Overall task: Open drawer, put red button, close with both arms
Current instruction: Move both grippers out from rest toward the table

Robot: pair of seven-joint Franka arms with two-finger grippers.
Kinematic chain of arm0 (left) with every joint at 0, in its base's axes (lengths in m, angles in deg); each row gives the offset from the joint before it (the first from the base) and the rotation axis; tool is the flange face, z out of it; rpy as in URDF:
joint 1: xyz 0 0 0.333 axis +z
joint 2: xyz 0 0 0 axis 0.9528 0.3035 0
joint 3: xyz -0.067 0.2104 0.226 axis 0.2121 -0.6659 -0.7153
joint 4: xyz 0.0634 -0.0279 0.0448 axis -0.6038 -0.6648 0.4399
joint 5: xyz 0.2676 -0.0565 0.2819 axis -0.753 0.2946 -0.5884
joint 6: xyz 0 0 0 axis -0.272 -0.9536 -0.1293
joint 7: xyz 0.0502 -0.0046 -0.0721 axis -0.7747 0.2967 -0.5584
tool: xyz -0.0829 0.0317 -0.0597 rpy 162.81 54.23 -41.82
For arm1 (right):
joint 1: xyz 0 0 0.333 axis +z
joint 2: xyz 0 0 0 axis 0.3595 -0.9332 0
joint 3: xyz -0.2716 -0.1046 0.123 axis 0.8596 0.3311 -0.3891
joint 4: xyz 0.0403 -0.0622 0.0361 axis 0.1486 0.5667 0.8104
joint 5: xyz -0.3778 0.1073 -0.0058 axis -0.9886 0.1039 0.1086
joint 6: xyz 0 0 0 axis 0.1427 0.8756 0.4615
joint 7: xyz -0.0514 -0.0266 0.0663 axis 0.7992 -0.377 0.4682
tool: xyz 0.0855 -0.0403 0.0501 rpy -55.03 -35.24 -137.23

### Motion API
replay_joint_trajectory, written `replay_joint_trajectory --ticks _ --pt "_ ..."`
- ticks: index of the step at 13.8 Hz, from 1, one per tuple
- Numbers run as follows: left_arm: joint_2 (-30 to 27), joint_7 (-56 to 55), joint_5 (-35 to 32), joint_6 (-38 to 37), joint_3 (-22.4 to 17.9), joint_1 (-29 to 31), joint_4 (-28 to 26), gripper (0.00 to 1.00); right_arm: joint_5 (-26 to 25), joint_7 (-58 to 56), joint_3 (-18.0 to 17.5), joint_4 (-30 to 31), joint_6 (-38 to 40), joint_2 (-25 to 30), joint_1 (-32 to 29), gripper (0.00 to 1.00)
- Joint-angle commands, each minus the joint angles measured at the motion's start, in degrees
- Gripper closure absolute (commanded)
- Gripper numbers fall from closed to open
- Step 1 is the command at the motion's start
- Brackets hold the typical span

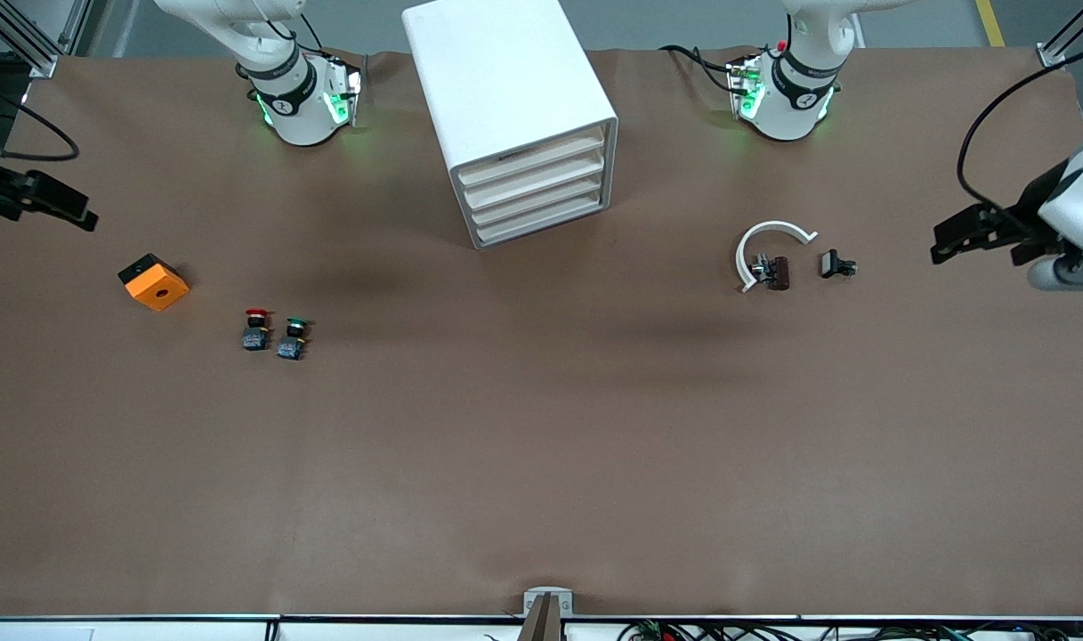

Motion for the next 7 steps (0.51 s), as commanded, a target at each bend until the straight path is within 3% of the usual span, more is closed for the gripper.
replay_joint_trajectory --ticks 1,5,7 --pt "4.0 0.1 1.7 -0.5 1.4 -1.1 2.9 0.00 -0.9 -0.6 -0.6 7.1 -5.8 -0.6 -0.7 0.00" --pt "7.6 -7.5 8.4 3.3 1.6 -5.2 2.9 0.00 -0.9 -6.6 -0.6 21.6 -24.5 -1.4 -1.6 0.00" --pt "8.6 -16.2 8.7 5.5 1.6 -9.6 2.9 0.00 -0.9 -7.0 -0.6 25.1 -31.1 -5.0 -1.5 0.00"
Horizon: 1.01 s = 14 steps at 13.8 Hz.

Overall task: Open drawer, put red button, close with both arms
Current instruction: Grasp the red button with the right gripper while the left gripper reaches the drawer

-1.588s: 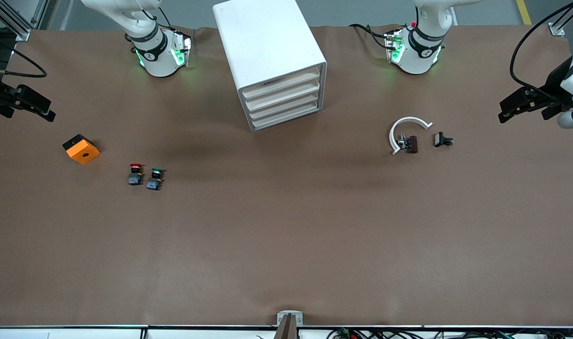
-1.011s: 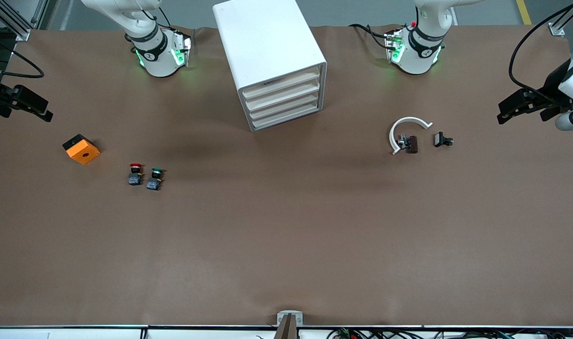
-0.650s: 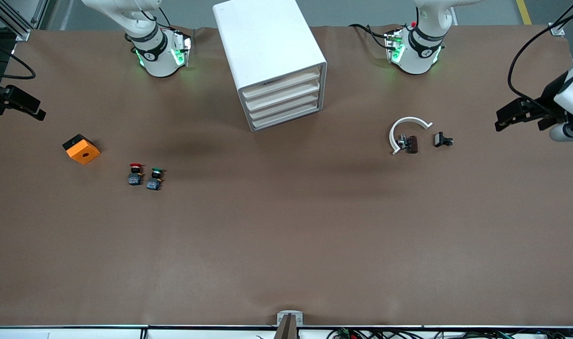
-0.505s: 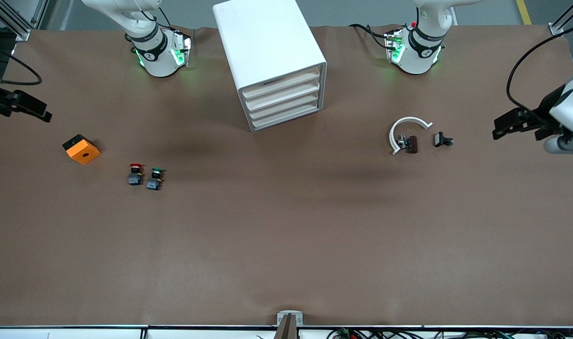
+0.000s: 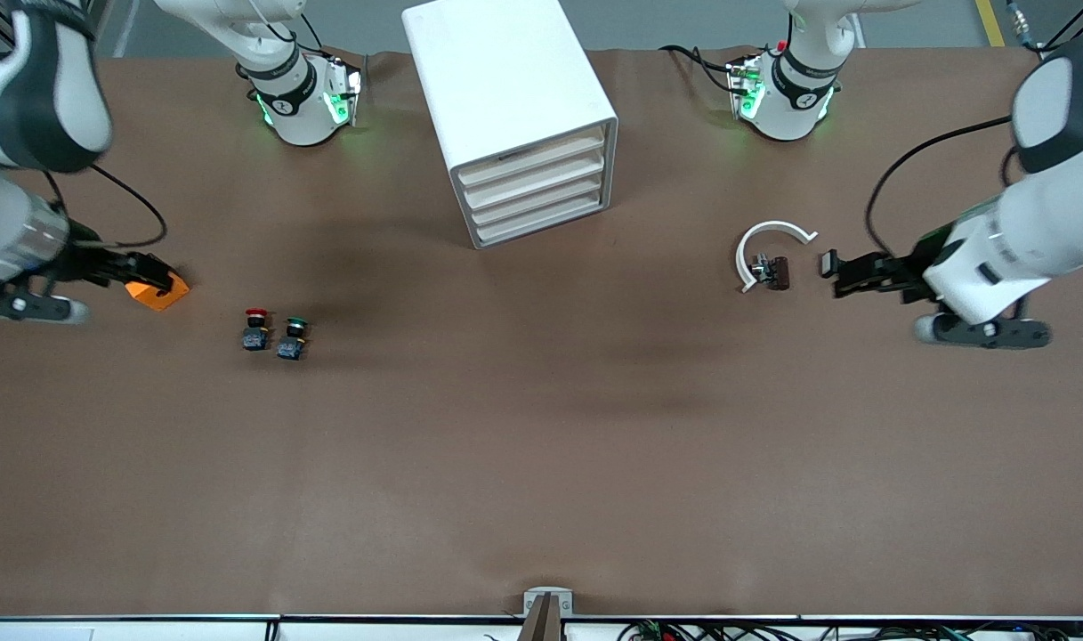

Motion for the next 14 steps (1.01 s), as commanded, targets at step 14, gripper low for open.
replay_joint_trajectory --ticks 14 --pt "21.5 -85.9 10.2 15.4 0.1 -26.8 3.8 0.00 -0.6 -10.2 -1.0 6.1 -26.0 -21.8 -1.0 0.00"
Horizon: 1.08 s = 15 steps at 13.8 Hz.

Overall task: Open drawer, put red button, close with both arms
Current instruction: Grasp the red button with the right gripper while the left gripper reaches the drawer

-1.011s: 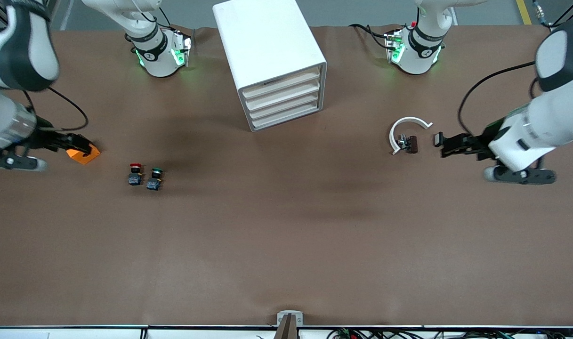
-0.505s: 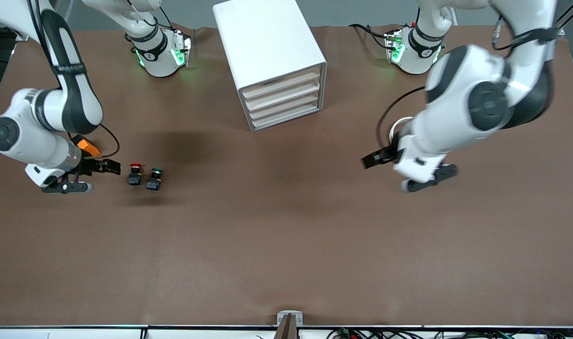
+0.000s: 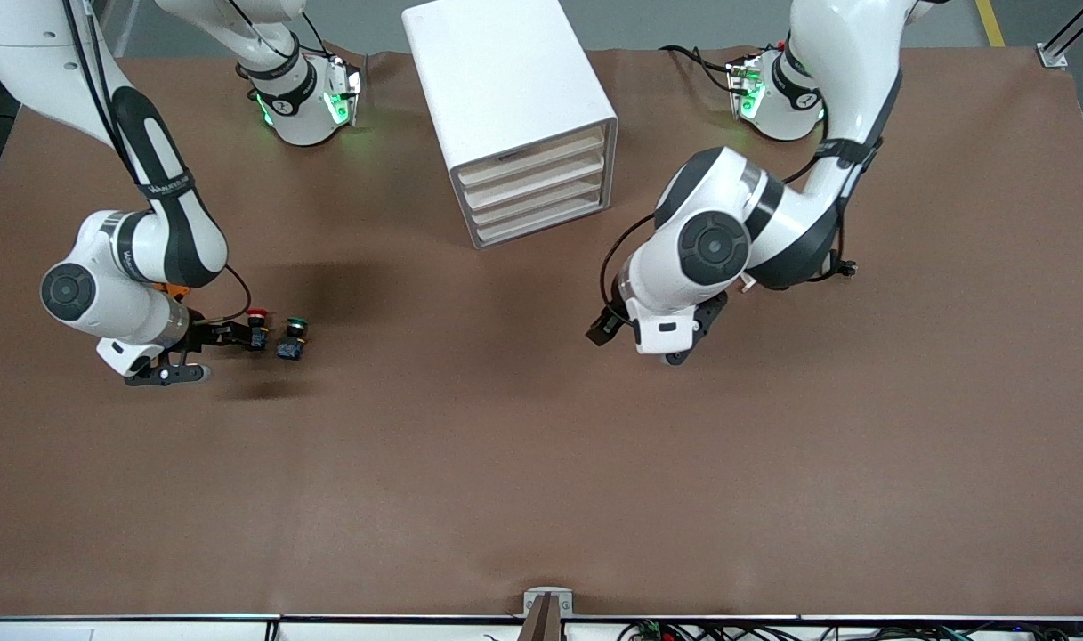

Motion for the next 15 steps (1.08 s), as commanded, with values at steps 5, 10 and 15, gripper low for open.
replay_joint_trajectory --ticks 5,10,15 --pt "5.7 -22.9 24.6 -1.0 -0.8 0.2 2.3 0.00 -0.5 -0.6 -0.7 2.8 -4.8 -0.9 0.7 0.00" --pt "8.2 -39.5 27.8 -9.1 -0.7 0.8 2.5 0.12 -0.5 -0.8 -0.7 3.9 -5.6 -1.8 1.5 0.00" --pt "11.7 -40.1 26.9 -21.1 -0.8 0.0 3.4 0.24 -0.5 -3.9 -0.7 4.5 -4.9 -2.0 1.5 0.37"
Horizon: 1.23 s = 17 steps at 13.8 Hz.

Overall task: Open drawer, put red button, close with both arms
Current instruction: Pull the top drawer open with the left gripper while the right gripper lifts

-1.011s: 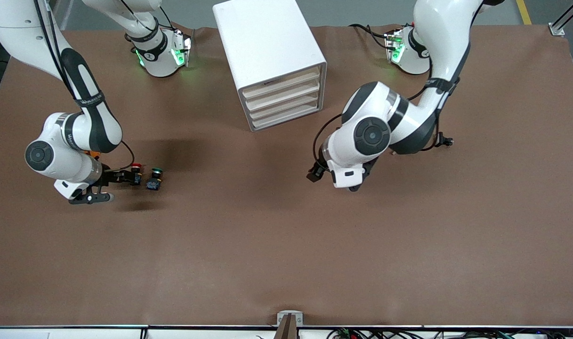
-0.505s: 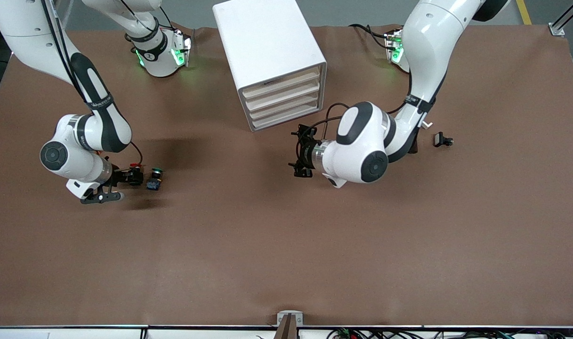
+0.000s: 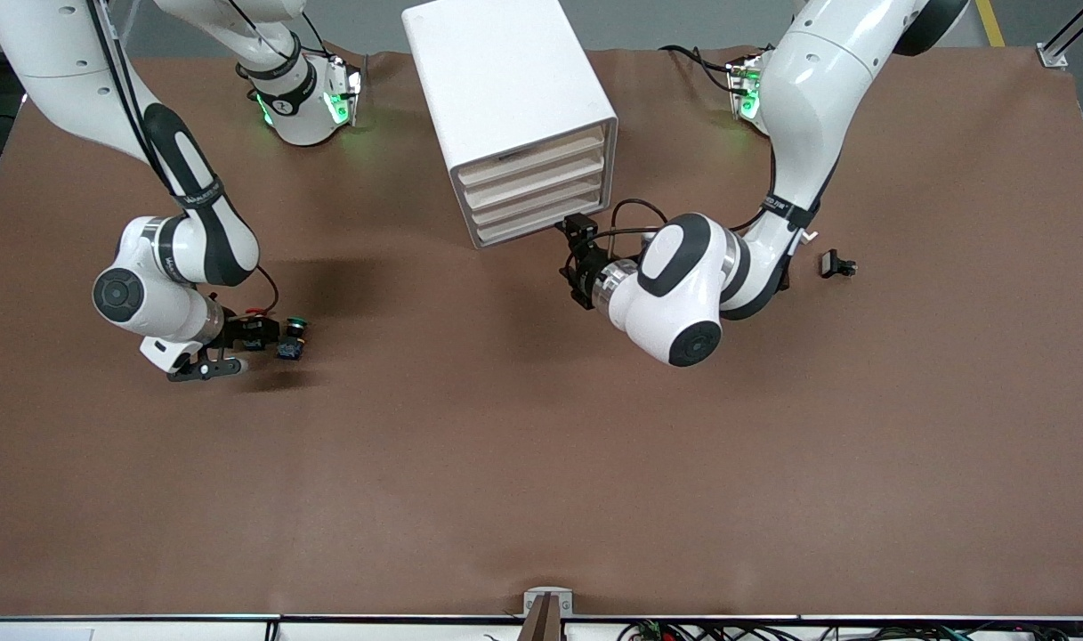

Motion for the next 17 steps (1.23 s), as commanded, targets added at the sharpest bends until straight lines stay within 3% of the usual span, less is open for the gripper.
replay_joint_trajectory --ticks 1,4,6,9,11,17 --pt "4.4 -0.7 -1.2 -4.8 0.0 -0.7 1.8 0.22 -0.5 -2.4 0.0 0.8 -0.2 0.1 0.0 0.45" --pt "6.8 -0.5 -2.5 -5.6 0.0 -0.9 1.7 0.19 -0.5 -2.4 0.0 0.8 0.3 0.0 0.0 0.79" --pt "7.7 1.4 -2.1 -6.2 0.7 -0.9 1.8 0.15 -0.5 -2.4 0.0 1.0 0.2 0.1 0.1 0.94" --pt "7.9 1.5 -1.6 -6.5 1.0 -3.3 1.8 0.18 -0.5 -2.3 0.0 0.6 0.8 0.3 0.1 0.98" --pt "7.5 0.5 -0.8 -7.0 1.1 -3.3 1.8 0.18 -0.5 -2.1 0.0 -1.7 5.9 1.1 0.2 0.98" --pt "7.9 2.1 2.5 -9.3 1.3 -3.0 1.8 0.16 -0.5 -1.7 0.0 -18.2 25.4 1.3 1.1 0.98"
